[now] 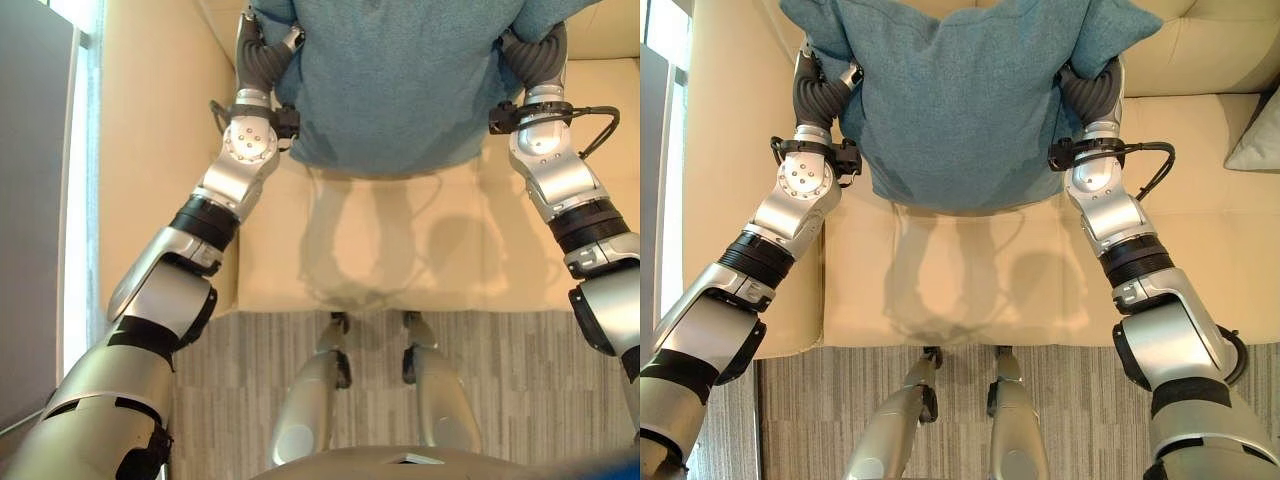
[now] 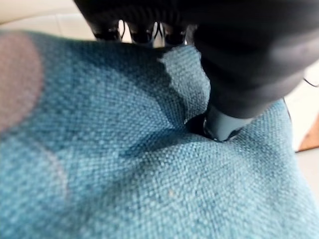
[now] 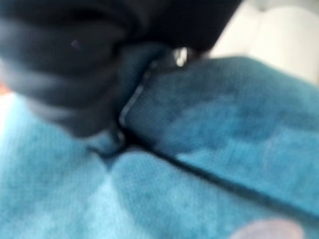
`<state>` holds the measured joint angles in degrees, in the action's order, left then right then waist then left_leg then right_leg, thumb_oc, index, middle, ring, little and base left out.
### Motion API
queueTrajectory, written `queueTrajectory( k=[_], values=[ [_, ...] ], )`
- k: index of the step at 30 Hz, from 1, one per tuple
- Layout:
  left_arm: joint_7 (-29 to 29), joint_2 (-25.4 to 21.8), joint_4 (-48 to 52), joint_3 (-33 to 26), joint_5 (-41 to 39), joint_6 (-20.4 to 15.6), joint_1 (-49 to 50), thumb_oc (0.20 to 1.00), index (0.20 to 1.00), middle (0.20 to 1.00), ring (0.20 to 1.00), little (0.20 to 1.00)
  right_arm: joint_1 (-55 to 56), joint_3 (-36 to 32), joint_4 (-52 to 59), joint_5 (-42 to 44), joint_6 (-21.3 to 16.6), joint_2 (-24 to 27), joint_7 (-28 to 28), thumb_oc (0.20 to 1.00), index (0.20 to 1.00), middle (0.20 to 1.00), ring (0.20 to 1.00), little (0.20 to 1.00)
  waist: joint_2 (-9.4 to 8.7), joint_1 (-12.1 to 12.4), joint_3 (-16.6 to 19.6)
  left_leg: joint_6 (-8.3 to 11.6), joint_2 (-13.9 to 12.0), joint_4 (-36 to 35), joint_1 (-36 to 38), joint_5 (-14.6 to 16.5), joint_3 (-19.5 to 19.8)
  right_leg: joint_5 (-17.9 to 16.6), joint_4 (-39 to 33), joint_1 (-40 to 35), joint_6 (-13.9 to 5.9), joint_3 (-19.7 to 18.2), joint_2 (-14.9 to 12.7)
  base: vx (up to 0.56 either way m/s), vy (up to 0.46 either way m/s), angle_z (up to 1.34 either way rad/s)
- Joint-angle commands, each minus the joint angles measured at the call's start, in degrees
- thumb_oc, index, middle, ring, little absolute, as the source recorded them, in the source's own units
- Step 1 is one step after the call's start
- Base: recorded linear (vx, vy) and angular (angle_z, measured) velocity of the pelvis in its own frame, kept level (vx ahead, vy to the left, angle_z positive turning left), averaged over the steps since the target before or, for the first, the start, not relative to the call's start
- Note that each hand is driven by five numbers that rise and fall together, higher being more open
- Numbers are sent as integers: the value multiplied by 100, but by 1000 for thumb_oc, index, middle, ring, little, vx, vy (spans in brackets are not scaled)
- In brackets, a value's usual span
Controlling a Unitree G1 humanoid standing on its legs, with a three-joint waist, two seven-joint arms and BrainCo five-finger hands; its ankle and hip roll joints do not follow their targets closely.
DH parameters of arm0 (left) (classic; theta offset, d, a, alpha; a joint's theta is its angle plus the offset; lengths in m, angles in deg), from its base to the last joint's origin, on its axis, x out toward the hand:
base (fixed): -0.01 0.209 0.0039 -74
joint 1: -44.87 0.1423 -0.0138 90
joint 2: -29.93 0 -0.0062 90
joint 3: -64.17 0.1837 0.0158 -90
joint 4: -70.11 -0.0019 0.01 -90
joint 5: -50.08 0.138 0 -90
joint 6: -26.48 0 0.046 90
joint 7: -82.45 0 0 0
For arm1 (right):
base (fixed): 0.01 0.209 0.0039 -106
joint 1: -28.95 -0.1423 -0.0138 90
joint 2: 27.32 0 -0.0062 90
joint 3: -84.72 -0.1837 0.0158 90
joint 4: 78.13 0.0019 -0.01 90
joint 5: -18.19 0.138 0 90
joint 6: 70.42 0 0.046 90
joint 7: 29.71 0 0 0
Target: Pick up all the scattered cushions and arrange them neatly on the sofa.
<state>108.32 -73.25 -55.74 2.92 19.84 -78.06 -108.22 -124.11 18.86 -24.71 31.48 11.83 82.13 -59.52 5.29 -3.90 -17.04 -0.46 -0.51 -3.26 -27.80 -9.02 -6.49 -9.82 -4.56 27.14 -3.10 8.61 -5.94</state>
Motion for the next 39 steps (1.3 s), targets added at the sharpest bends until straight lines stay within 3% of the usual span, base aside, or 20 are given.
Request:
queueTrajectory(
  k=[1, 10, 11, 12, 15, 22, 28, 31, 34, 39],
  values=[
    [-100, 295, 114, 344, 154, -578, -1074, 200, 200, 200, 200, 200, -1149, 396, 261, -239, -572, -400, 72, 200, 200, 200, 200, 200, -161, 45, 132, 430, -104, 962, -63, 1044, 106, 800, 1013, 433, -390, -196, -188, 0, -27, 6],
    [6, 470, -218, 416, 428, -448, -1206, 200, 200, 200, 200, 200, -1609, 690, -155, -1173, -255, -75, -391, 200, 200, 200, 200, 200, -7, 23, -99, 442, -89, 915, -452, 914, 154, 868, 1244, 974, -367, -268, -184, -13, -15, 1],
    [93, 488, -377, 458, 566, -399, -1335, 1000, 1000, 1000, 1000, 1000, -1753, 766, -295, -1459, -131, -18, -603, 592, 592, 592, 592, 592, 38, 15, -147, 450, -86, 877, -498, 856, 164, 878, 1300, 1052, -368, -277, -176, 0, 0, 0],
    [153, 518, -501, 467, 629, -366, -1415, 1000, 1000, 1000, 1000, 1000, -1813, 803, -420, -1603, -29, -7, -705, 1000, 1000, 1000, 1000, 1000, 63, 12, -157, 446, -79, 844, -514, 836, 180, 890, 1318, 1092, -365, -298, -161, 0, 0, 0],
    [398, 649, -850, 489, 881, -248, -1659, 1000, 1000, 1000, 1000, 1000, -2077, 938, -890, -2025, 315, -38, -1044, 1000, 1000, 1000, 1000, 1000, 135, 16, -182, 452, -77, 701, -505, 758, 186, 909, 1327, 1155, -370, -293, -139, -10, -10, 2],
    [790, 675, -1467, 458, 1379, 6, -1990, 1000, 1000, 1000, 1000, 1000, -2487, 1233, -1530, -2355, 633, -42, -1408, 1000, 1000, 1000, 1000, 1000, 142, 40, -168, 451, -88, 639, -413, 764, 197, 909, 1323, 1141, -373, -326, -93, 0, 0, 0],
    [402, 143, -1991, 554, 912, 40, -2295, 1000, 1000, 1000, 1000, 1000, -2828, 1606, -1969, -2046, 731, 175, -1214, 1000, 1000, 1000, 1000, 1000, 157, 28, -71, 464, -92, 633, -327, 773, 190, 888, 1301, 1089, -375, -378, -70, 23, -23, -6],
    [405, 18, -2169, 617, 1074, 166, -2376, 1000, 1000, 1000, 1000, 1000, -2837, 1633, -1963, -2015, 734, 264, -1190, 1000, 1000, 1000, 1000, 1000, 184, 9, -37, 471, -86, 596, -264, 764, 205, 913, 1298, 1032, -371, -387, -57, 28, -14, -4],
    [640, -142, -2608, 854, 1767, 493, -2766, 1000, 1000, 1000, 1000, 1000, -3059, 1836, -2212, -1961, 733, 414, -1211, 1000, 1000, 1000, 1000, 1000, 200, -17, -4, 492, -87, 527, -231, 714, 226, 916, 1284, 1002, -369, -371, -46, 23, -23, 1],
    [579, -486, -2838, 773, 1085, 255, -3080, 1000, 1000, 1000, 1000, 1000, -3383, 2284, -2578, -1801, 740, 631, -1022, 1000, 1000, 1000, 1000, 1000, 189, -32, 49, 521, -93, 414, -224, 639, 240, 886, 1247, 1015, -364, -362, -8, 4, -6, 1]
  ],
)
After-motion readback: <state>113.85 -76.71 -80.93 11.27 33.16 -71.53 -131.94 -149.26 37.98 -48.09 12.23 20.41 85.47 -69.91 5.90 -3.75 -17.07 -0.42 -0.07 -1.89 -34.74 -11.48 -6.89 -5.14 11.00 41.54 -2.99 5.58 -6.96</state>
